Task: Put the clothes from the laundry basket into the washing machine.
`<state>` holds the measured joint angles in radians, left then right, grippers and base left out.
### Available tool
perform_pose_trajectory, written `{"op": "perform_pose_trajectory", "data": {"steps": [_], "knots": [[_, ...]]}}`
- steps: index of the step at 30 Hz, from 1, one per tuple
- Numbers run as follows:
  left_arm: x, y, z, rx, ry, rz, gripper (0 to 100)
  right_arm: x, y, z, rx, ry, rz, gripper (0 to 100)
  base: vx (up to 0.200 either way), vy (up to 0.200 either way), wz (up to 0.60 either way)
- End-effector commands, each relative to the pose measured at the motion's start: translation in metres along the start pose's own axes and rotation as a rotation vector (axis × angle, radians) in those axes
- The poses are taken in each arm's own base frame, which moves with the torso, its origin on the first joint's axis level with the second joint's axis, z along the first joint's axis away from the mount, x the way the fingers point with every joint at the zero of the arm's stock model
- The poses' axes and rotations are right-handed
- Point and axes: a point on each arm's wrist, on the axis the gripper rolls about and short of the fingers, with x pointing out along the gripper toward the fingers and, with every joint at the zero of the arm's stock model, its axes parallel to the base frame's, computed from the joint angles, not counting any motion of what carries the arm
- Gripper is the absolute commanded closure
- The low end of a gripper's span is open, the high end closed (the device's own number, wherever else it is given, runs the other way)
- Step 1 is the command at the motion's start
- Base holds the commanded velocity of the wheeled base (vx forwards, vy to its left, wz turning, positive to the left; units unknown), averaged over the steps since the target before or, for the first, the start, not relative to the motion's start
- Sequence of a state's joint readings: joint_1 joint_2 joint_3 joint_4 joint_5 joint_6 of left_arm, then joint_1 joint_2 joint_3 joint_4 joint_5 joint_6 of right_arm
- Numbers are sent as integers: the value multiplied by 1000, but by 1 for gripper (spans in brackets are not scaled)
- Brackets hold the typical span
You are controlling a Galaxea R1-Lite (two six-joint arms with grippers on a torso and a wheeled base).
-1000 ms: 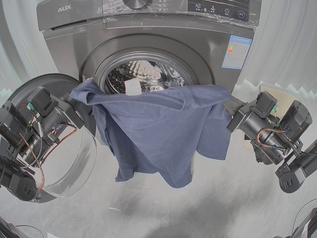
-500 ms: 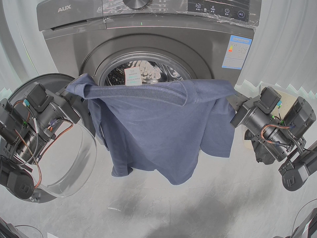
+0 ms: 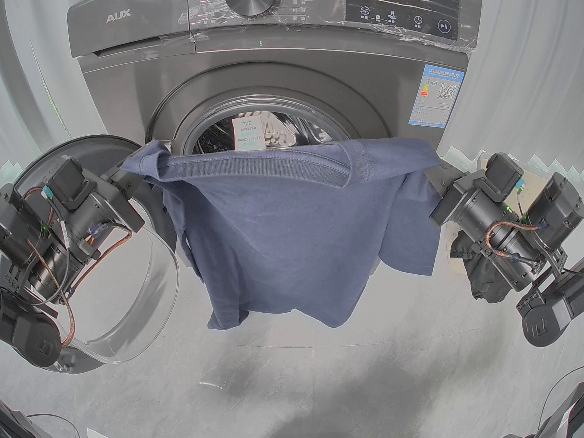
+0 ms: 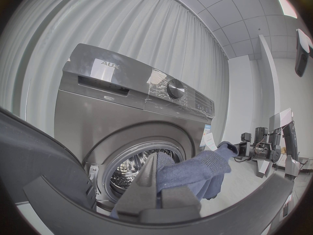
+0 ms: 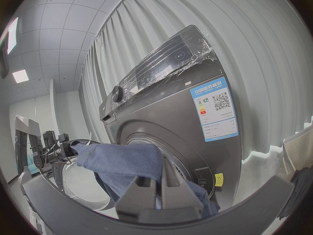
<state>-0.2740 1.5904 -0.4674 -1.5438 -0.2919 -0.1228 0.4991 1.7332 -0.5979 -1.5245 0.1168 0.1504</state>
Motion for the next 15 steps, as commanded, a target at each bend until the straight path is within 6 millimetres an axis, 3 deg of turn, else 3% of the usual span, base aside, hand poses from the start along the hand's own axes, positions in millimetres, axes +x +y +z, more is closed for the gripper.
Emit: {"op": "perform_pose_trajectory", "data": {"steps": [1, 15], "knots": [[-3, 1, -2, 2, 9, 7, 100, 1, -1, 1, -1, -4, -2, 100, 0, 0, 0], [-11, -2, -1, -12, 49, -18, 100, 1, -2, -1, -4, 2, -7, 100, 0, 0, 0]]}}
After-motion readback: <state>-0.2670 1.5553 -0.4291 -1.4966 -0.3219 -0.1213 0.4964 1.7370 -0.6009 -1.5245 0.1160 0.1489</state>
